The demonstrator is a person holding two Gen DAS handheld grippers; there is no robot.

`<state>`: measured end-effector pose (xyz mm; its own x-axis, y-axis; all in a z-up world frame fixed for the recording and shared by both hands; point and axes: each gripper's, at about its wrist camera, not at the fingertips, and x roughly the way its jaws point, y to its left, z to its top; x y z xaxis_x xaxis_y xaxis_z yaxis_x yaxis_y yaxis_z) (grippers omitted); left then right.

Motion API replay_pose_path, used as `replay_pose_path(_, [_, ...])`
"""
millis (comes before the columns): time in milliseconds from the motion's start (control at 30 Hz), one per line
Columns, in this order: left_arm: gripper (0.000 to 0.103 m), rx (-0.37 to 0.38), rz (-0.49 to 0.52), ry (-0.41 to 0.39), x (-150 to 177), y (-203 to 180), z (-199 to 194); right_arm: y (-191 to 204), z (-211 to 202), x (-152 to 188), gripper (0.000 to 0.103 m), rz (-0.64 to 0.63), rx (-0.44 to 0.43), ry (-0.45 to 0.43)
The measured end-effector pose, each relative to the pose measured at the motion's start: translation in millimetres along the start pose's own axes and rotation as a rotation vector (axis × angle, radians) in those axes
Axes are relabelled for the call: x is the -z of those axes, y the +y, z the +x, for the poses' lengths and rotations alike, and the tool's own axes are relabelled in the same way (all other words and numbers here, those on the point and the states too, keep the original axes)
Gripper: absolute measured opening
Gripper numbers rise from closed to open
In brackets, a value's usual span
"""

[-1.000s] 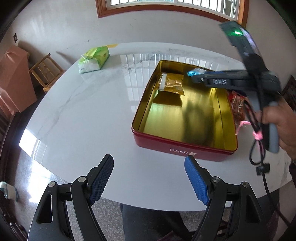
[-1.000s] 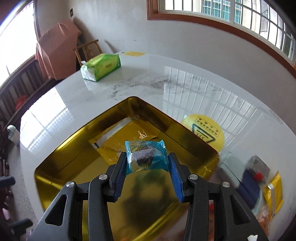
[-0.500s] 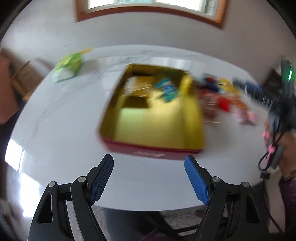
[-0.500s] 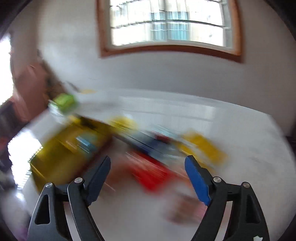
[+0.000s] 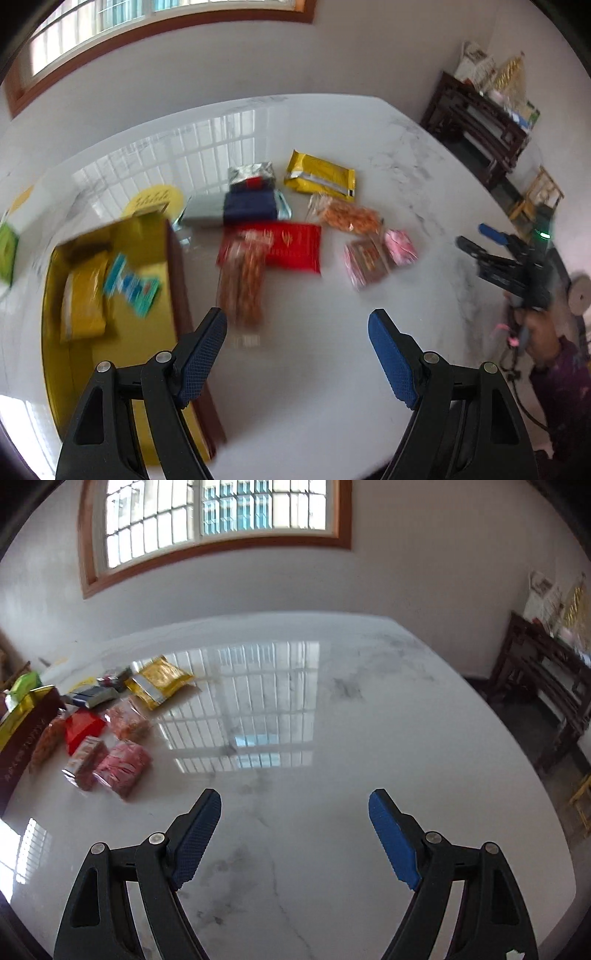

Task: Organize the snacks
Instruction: 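Grasp the clear bag of twisted fried dough with the left gripper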

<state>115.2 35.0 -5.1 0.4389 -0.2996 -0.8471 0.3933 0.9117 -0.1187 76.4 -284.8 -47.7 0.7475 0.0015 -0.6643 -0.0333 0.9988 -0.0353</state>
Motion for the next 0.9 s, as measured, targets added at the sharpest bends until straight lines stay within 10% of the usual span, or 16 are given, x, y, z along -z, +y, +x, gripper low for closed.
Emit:
replay_pose_path(600, [0.075, -0.115, 0.056, 0.209, -29.6, 27.6, 112.6, 2.9, 1.1, 1.2, 0.08, 0.085, -0.119, -0.038])
replay_pose_path(667, [0.069, -0.146, 0.072, 0.211, -29.6, 24.1, 118.6, 1.5, 2.5, 1.4, 0.081, 0.096, -0.126, -0.033])
replay_pose_path(733, [0.04, -0.164, 0.067, 0.185, -30.4, 22.0, 116.8, -0.3, 4.1, 1.2, 0.081, 0.111, -0.127, -0.026])
replay_pose_path(900, [0.039, -0.219, 0.018, 0.184, -17.6, 10.5, 110.2, -2.9, 6.8, 1.0, 0.081, 0.136, -0.124, -0.013])
